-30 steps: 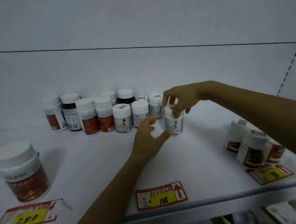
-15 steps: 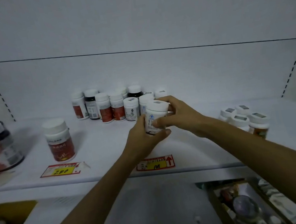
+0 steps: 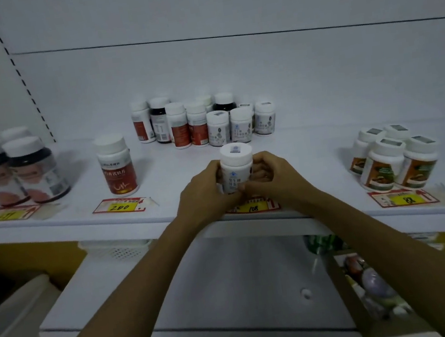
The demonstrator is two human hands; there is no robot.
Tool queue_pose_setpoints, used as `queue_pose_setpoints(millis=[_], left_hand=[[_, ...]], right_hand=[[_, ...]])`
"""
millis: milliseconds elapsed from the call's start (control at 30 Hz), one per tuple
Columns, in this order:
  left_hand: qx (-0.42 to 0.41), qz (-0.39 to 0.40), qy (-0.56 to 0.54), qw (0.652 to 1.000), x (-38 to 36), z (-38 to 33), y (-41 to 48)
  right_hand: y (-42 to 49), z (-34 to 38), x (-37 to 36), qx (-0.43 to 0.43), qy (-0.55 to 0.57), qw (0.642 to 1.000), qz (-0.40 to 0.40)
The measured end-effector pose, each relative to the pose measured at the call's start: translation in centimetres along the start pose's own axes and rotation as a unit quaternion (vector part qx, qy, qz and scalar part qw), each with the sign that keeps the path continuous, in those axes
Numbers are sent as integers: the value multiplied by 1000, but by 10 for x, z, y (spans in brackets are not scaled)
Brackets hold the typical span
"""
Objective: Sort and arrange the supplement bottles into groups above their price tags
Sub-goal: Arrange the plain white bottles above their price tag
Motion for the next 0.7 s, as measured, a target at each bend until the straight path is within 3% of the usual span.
queue_pose_setpoints(millis=[700], left_hand=[[5,8,5,1000,-7,0,1]], right_hand=[[-1,0,0,14,42,999,-10]])
Point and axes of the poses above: each hand's wrist, its own y-axis towards the middle knuckle, its own x-axis out of the back of the hand, z = x × y, the point moved 5 cm from there along y, towards the middle knuckle, and after that the axes turned 15 degrees about x, right-handed, at the moved point
